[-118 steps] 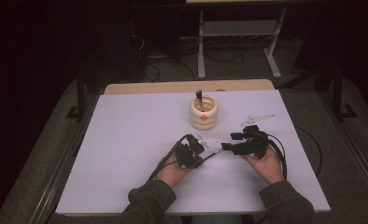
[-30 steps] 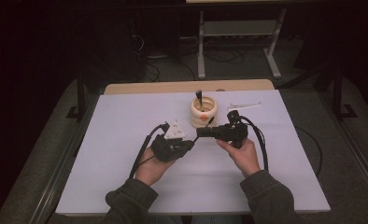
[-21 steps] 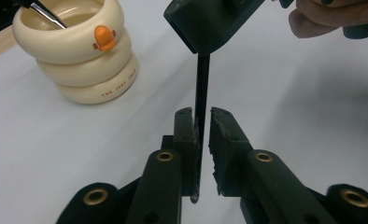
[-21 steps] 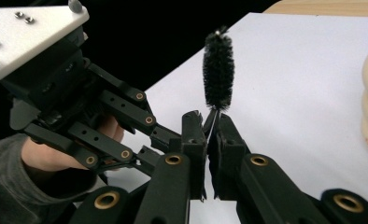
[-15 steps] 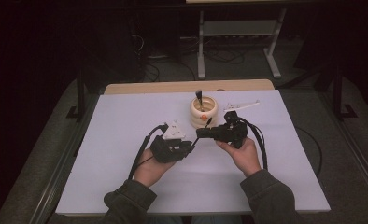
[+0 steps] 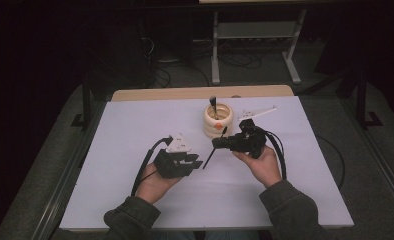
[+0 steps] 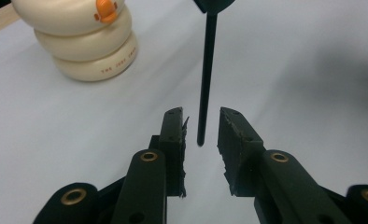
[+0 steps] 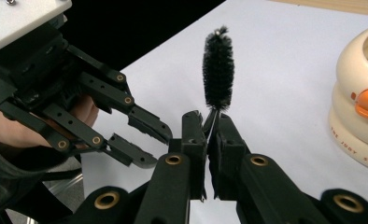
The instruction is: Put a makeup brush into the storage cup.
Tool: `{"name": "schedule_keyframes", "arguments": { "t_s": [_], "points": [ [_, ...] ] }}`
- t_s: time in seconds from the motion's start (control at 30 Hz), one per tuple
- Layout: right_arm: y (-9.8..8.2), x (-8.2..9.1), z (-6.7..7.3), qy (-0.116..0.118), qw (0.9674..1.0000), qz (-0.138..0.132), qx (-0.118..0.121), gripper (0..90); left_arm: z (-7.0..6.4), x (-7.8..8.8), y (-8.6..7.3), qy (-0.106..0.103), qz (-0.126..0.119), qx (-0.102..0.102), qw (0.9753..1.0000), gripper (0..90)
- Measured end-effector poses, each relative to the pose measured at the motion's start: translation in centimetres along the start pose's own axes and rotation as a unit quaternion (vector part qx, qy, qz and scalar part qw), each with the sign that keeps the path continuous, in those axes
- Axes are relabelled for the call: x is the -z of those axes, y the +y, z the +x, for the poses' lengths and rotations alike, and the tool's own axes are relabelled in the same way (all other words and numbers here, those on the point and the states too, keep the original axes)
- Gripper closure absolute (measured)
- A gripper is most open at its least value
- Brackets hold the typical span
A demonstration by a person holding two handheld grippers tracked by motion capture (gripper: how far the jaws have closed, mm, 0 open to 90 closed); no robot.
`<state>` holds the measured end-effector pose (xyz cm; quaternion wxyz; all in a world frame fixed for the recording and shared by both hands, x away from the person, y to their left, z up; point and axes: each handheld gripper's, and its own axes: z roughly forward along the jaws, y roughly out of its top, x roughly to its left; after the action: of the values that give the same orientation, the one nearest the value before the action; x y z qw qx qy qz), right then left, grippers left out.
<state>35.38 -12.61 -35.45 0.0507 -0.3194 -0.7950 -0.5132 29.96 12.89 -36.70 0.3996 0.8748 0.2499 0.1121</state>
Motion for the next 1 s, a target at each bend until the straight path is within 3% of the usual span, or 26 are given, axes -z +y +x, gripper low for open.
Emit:
{"name": "schedule_keyframes", "arguments": {
  "t_s": [0.27, 0.6, 0.73, 1.0],
  "points": [
    [0.0, -0.1, -0.1, -0.013, 0.9998, 0.015, 0.009, 84.4, 0.2, 0.8, -1.4, 0.013, -0.002, 0.006, 0.9999, 66.5],
    [0.4, 0.2, -0.3, -0.03, 0.9988, 0.033, 0.019, 84.4, 0.6, 1.6, -3.2, 0.011, -0.003, 0.021, 0.9997, 59.0],
    [0.9, 0.4, -0.1, -0.042, 0.9978, 0.044, 0.026, 84.4, 0.7, 2.0, -3.8, 0.017, -0.003, 0.014, 0.9998, 57.9],
    [2.3, 1.0, -0.1, -0.054, 0.9967, 0.046, 0.039, 84.4, 0.7, 2.7, -4.8, 0.024, -0.007, 0.025, 0.9994, 53.7]
  ]
}}
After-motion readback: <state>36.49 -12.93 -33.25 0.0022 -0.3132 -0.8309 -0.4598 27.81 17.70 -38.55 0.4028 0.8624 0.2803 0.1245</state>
